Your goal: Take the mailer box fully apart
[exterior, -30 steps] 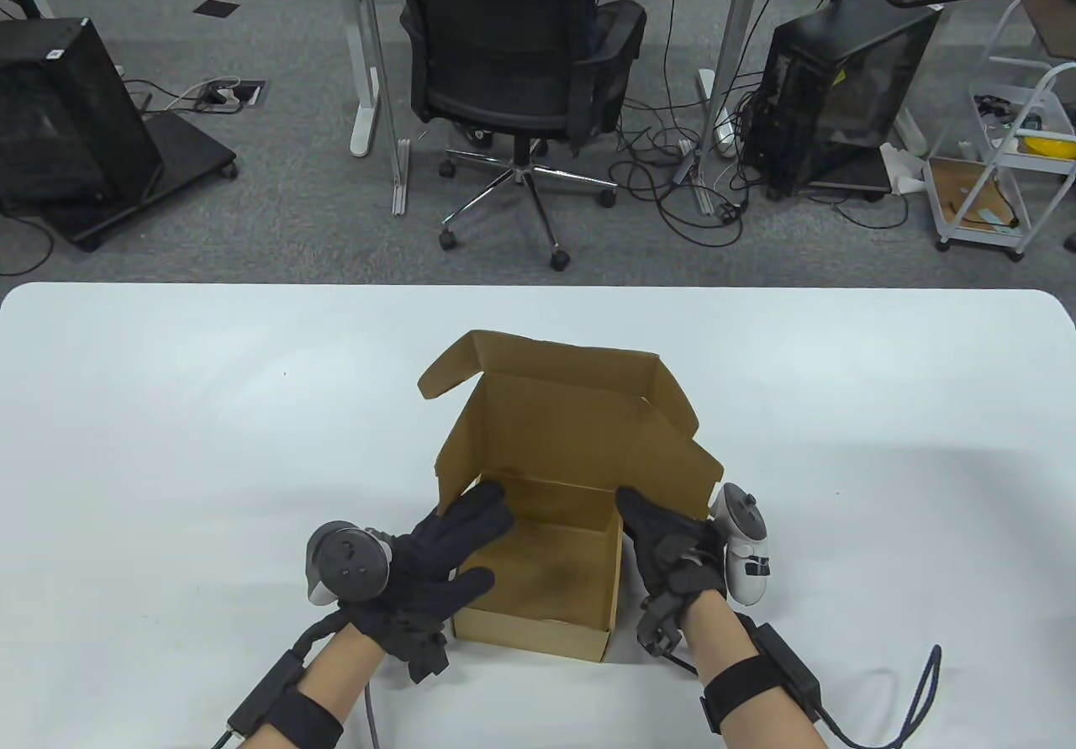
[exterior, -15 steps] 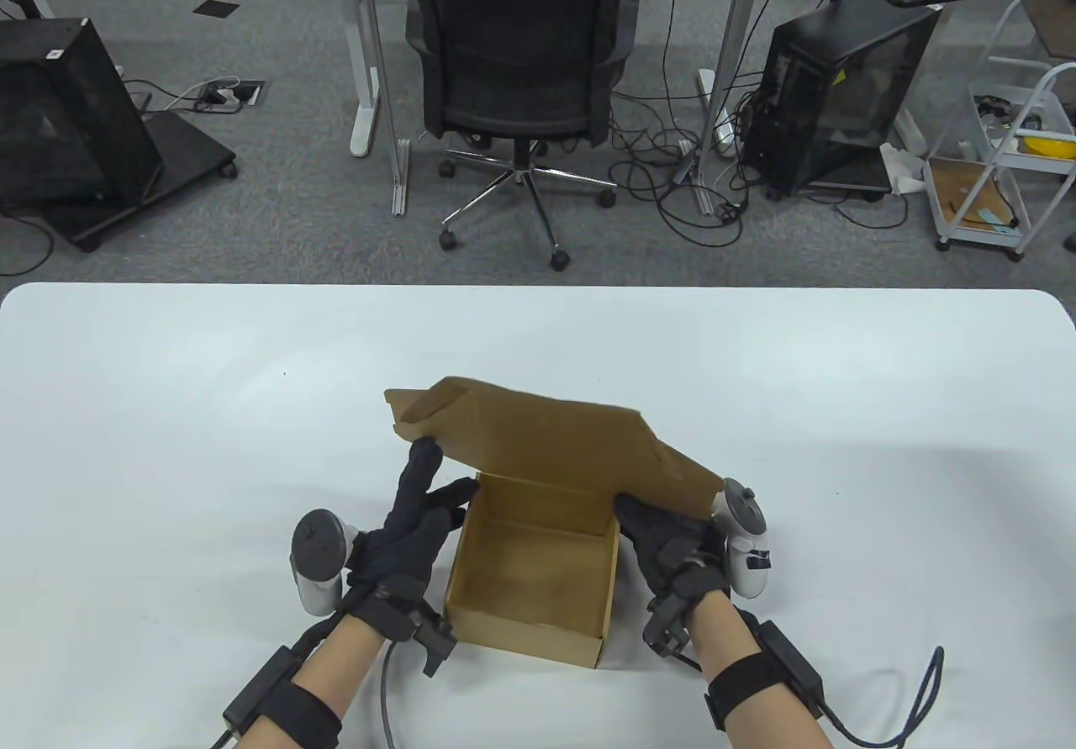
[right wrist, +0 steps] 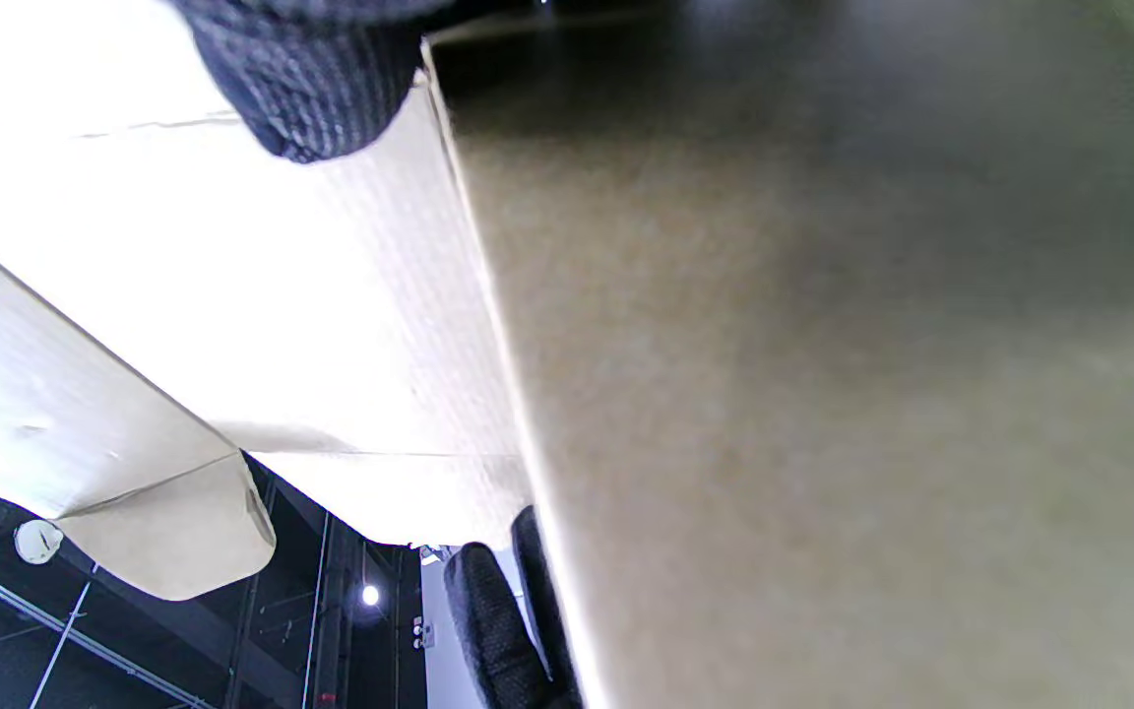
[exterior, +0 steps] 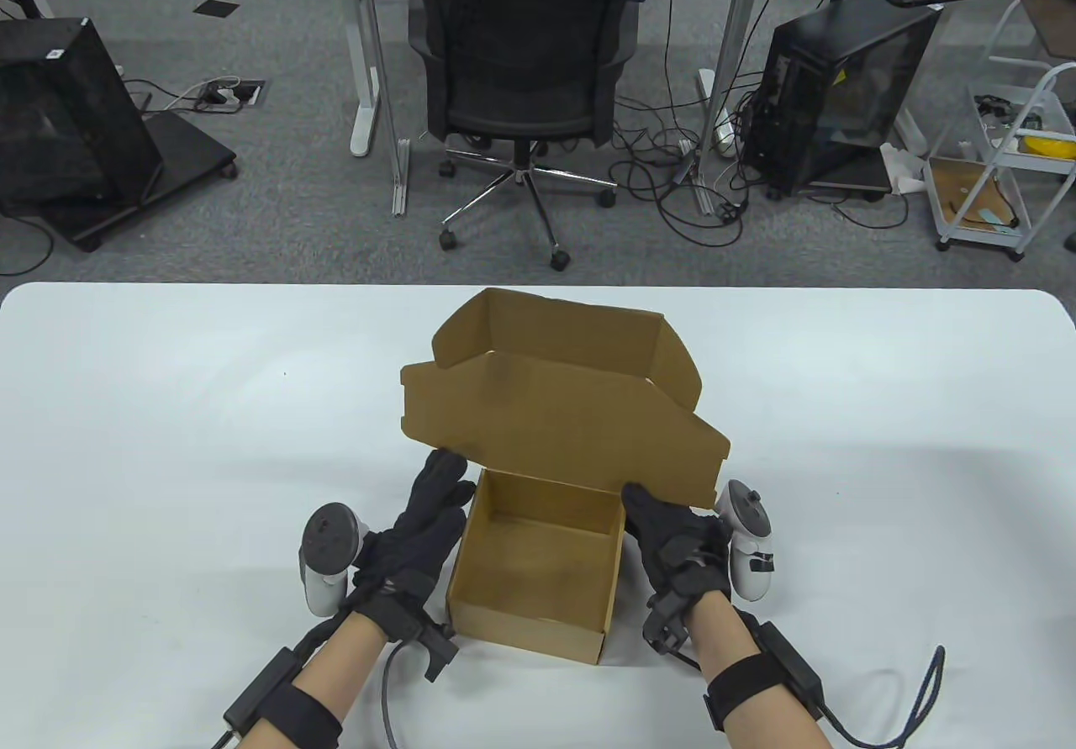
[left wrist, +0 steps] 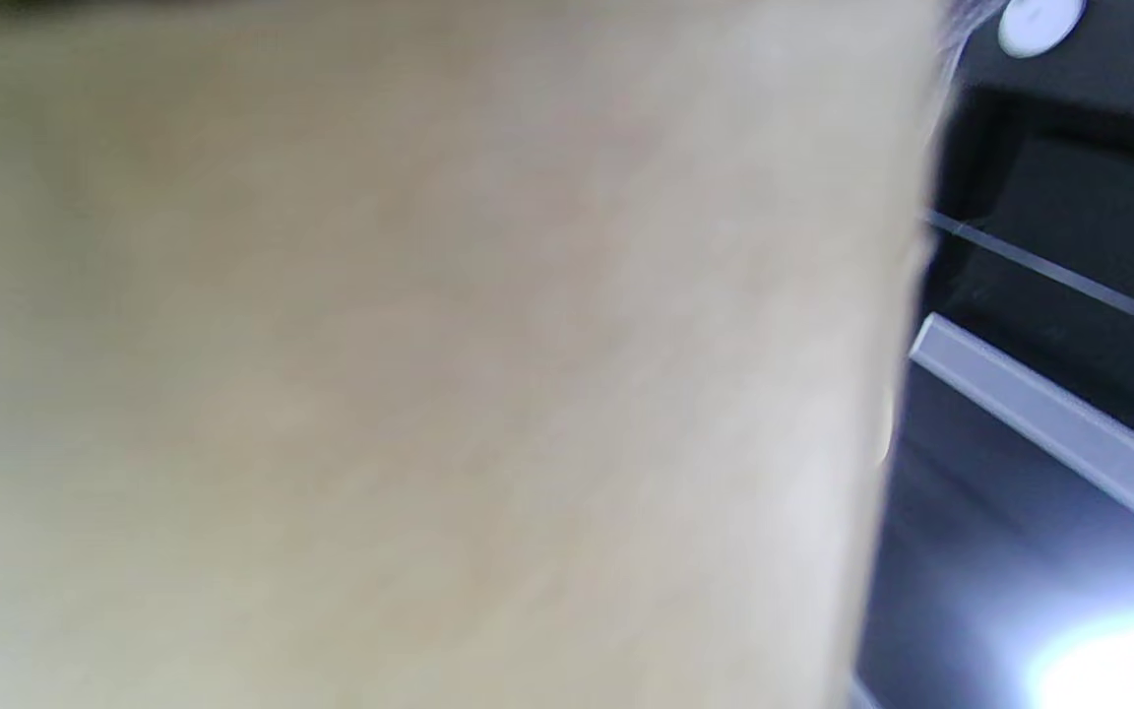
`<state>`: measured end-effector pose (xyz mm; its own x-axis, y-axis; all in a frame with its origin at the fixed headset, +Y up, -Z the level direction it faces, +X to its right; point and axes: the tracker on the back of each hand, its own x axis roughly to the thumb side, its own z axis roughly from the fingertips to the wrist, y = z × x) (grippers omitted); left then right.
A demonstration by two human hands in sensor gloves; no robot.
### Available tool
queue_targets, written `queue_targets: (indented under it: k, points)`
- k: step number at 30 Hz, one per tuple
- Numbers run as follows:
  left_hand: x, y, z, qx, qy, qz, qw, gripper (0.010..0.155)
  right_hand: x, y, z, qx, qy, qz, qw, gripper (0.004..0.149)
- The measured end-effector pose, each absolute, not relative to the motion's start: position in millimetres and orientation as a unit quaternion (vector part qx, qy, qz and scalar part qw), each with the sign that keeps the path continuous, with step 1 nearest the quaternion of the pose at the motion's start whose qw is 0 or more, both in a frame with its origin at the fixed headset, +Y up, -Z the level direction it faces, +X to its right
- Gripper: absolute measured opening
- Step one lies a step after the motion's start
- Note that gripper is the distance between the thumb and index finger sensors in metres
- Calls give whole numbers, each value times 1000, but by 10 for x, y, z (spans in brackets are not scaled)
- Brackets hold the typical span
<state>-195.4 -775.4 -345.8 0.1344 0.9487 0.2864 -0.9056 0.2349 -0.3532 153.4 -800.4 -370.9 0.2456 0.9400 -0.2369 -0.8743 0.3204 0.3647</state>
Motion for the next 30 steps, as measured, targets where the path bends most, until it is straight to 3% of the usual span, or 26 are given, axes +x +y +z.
queue_targets:
  k: [4,13,18,23,30]
  points:
    - [-1879,-7764,-3444,-83,-228,609,755,76,1541,-8010,-3709,74,207,581,783,50]
    - [-1832,-7715,-3399,-129,-209,521,817,77,1617,-7990,-3710,34,188,620,761,55]
    - [-1837,-7685,-3381,-125,-193,492,840,76,1759,-7962,-3690,-1,153,623,768,69]
    - [-1821,-7671,-3367,-123,-189,479,848,75,1905,-7747,-3587,-20,53,640,766,77]
    - [-1813,-7663,-3367,-132,-181,480,848,81,1903,-7229,-3395,72,-95,773,623,73]
